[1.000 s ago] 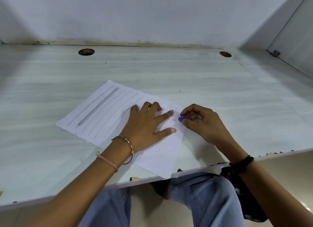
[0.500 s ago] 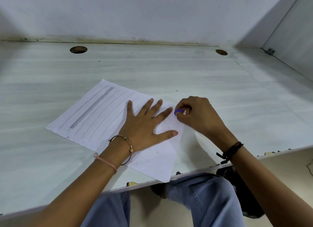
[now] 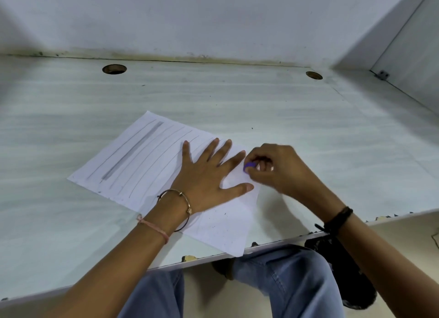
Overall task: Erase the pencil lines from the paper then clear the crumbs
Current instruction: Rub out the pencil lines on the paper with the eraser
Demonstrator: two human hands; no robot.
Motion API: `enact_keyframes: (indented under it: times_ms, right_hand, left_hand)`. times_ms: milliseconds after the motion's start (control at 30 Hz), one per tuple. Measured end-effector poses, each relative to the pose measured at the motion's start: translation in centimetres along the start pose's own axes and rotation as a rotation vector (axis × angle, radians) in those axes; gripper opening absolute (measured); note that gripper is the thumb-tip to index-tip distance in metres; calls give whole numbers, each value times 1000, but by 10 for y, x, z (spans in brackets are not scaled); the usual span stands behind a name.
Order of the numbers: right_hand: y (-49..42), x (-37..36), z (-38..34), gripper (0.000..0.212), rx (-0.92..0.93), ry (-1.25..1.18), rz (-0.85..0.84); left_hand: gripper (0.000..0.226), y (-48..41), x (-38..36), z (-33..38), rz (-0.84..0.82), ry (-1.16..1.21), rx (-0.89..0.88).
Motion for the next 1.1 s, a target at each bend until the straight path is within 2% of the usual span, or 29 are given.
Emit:
enact_keyframes:
  times_ms: [133, 300, 467, 633, 833, 1000, 1100]
  right_hand:
    - [-14, 17, 26, 8, -116, 78, 55]
    - [-3, -6, -5, 6, 19, -23, -20]
    - [-17, 18, 37, 5, -158, 26, 80]
    - [-5, -6, 1, 4, -6, -69, -5]
    - [-17, 17, 42, 5, -160, 4, 96]
    - [-5, -2, 12, 3, -8, -58, -17]
    - [-10, 10, 33, 7, -45, 19, 55]
  left_hand:
    - [81, 2, 3, 0, 2, 17, -5]
    - [81, 1, 2, 0, -2, -9, 5]
    - [77, 1, 3, -1, 0, 12, -7]
    - [86, -1, -1, -1, 21, 13, 2]
    - [84, -1, -1, -3, 21, 5, -2]
    - [89, -2, -2, -3, 26, 20, 7]
    - [87, -2, -2, -3, 30, 11, -3]
Point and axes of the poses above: each hand's wrist, its own y-axis away from the middle knuckle, its own x-axis out of the back of the hand, z = x × y, the point moved 6 cm from there along -y, towards the middle knuckle, and after that the axes turned 14 degrees about x, right-handed, at the moved point
